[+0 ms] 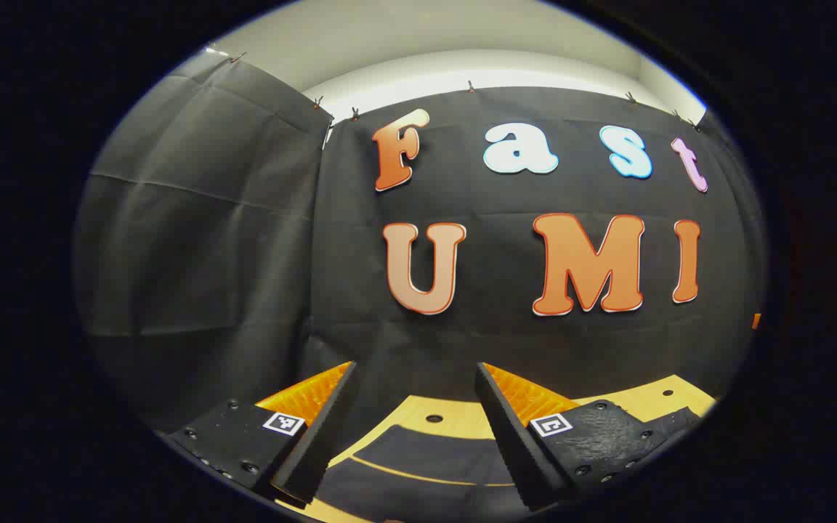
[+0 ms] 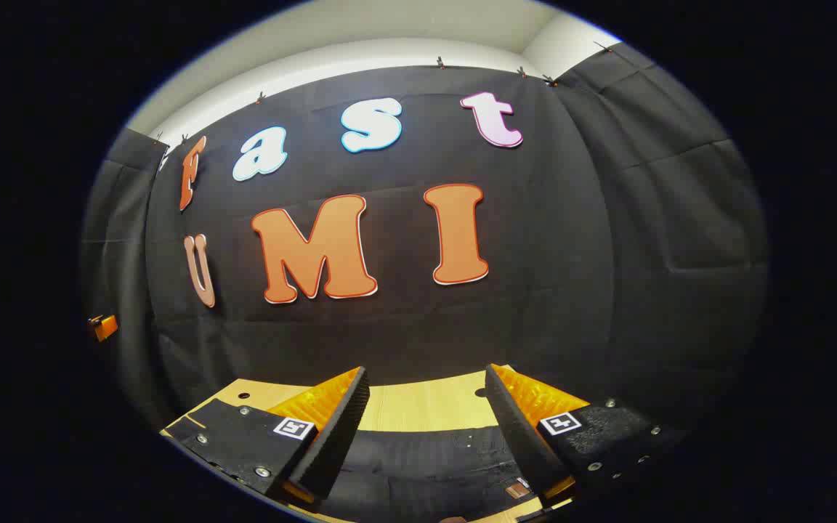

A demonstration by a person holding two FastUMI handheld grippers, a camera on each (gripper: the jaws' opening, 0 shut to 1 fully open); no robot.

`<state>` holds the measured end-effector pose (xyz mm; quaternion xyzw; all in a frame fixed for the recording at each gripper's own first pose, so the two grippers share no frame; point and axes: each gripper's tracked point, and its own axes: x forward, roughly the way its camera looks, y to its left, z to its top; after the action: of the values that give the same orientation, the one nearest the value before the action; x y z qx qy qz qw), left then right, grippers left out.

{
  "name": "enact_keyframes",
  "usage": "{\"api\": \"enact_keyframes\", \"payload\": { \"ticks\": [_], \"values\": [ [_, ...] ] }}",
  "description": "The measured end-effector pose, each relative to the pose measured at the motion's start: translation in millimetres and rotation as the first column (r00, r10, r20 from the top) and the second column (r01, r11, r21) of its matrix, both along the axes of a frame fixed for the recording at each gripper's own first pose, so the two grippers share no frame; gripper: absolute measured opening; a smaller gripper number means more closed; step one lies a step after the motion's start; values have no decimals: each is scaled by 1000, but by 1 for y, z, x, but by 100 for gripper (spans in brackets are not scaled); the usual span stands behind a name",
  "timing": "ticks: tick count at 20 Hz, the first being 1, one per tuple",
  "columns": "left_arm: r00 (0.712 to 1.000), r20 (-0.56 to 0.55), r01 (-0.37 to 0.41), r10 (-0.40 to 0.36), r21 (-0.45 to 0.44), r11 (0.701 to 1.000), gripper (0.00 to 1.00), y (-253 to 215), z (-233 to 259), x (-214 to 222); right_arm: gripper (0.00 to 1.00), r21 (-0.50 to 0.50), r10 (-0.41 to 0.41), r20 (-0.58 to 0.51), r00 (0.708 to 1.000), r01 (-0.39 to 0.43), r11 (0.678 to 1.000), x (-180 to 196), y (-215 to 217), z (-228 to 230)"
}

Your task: Grasp the waist and the cuffs of the jeans and fold them to make the two legs overlap; first hold the waist and fold one-third of the jeans toward the cuffs, then hold the cuffs and fold the remaining one-third in the same direction to finish folding.

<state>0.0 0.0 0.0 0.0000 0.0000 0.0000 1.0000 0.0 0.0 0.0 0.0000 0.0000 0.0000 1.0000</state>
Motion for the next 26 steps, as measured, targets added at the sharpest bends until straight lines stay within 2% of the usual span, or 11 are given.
{"api": "enact_keyframes", "payload": {
  "ticks": [1,2,4,7,11,12,14,15,16,18,26],
  "values": [
    [1000,-14,22,-22,-7,1000,97,2,-3,12,97,4,-14,-7,1000,14,1000,2,5,-5],
    [999,-13,43,-43,-14,999,95,2,-2,20,100,10,-13,-15,1000,13,1000,3,14,-8],
    [997,-6,82,-82,-32,996,96,-2,-3,27,98,8,-4,-23,1000,4,1000,4,30,-10],
    [993,-19,119,-119,-17,993,97,-5,-14,32,97,-37,-4,-12,1000,4,999,5,37,-4],
    [992,-22,126,-126,-18,992,95,-8,-18,36,100,-66,-3,-6,1000,3,998,5,37,2],
    [991,-23,130,-130,-20,991,97,-9,-19,37,100,-64,-2,-10,1000,1,998,7,36,2],
    [992,-36,122,-122,-19,992,95,-6,-23,35,97,-55,5,-19,1000,-6,998,8,37,0],
    [992,-40,115,-116,-21,993,97,-5,-25,35,100,-49,8,-23,1000,-9,999,8,37,0],
    [993,-44,111,-112,-23,994,97,-4,-27,36,98,-45,11,-24,1000,-12,999,9,37,-1],
    [993,-53,101,-102,-25,995,95,-1,-30,35,100,-48,15,-30,999,-16,999,10,37,-3],
    [992,-92,83,-89,-67,994,97,7,-39,28,98,-23,49,-61,997,-50,998,15,44,-14]
  ]
}}
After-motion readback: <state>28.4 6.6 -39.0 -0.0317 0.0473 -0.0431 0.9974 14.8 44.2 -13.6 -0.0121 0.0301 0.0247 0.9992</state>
